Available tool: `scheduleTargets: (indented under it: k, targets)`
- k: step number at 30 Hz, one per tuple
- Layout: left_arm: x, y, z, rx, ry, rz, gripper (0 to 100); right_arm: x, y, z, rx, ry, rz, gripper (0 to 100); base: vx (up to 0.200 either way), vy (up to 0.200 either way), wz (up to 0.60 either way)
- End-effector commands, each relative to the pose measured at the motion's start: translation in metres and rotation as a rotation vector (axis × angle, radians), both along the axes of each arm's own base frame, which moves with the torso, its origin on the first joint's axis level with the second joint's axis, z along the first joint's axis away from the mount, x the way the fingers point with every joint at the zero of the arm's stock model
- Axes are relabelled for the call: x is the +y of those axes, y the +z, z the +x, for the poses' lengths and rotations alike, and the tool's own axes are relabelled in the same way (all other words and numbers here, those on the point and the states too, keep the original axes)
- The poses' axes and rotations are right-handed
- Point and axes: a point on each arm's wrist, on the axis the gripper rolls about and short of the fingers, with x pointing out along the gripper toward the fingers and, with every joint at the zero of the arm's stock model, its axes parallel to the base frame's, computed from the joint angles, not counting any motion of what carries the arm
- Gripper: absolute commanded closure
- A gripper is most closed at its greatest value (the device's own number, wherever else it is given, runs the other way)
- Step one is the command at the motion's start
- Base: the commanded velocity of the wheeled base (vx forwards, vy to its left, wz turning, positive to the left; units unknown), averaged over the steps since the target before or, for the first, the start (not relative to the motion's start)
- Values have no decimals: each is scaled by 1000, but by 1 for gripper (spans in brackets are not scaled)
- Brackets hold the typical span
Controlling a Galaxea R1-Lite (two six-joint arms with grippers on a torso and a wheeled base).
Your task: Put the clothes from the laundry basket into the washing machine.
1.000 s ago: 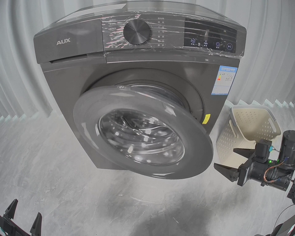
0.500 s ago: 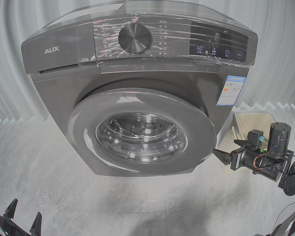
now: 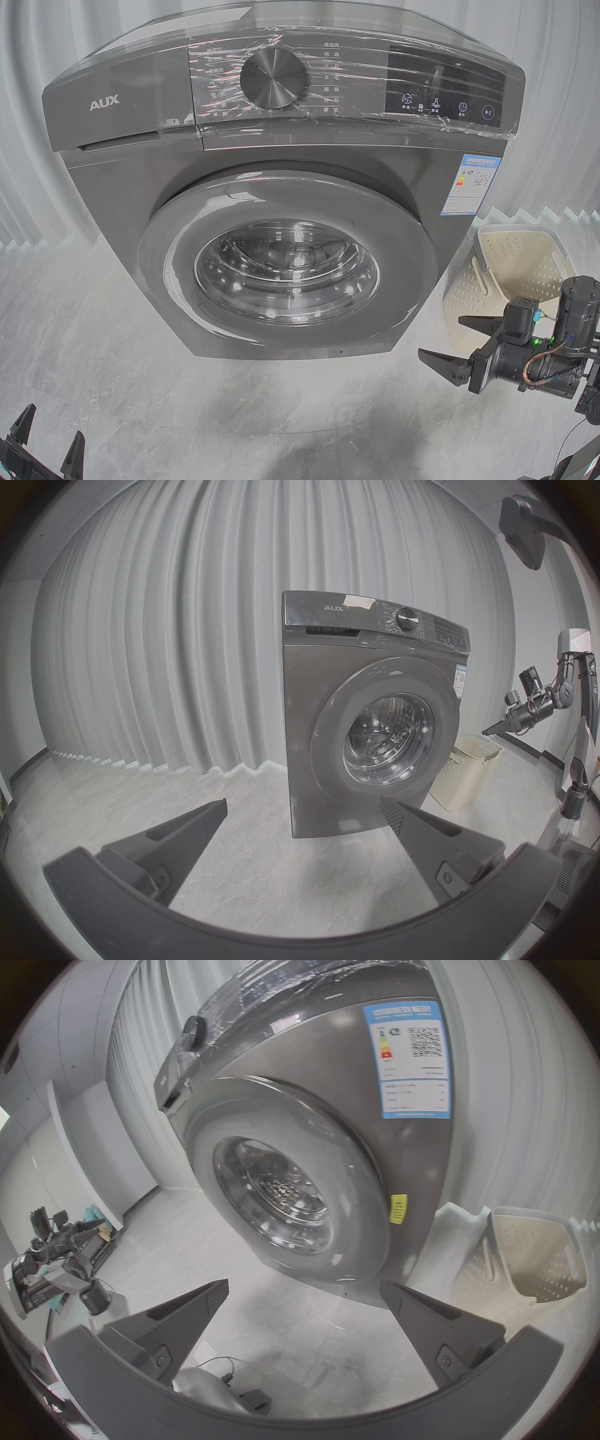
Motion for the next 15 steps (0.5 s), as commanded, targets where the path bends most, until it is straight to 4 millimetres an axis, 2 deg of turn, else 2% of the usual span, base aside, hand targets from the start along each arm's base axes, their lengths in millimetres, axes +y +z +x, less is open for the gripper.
scheduleTargets:
  k: [1, 6, 15]
  targets:
    - [0, -4, 0, 2, 0, 0, 0, 13, 7, -3, -2, 54, 52, 0, 0, 0, 0]
    - [0, -4, 0, 2, 0, 0, 0, 26, 8, 12, 16, 53, 76, 0, 0, 0, 0]
    - [0, -4, 0, 2, 0, 0, 0, 36, 6, 30, -16, 36, 100, 0, 200, 0, 0]
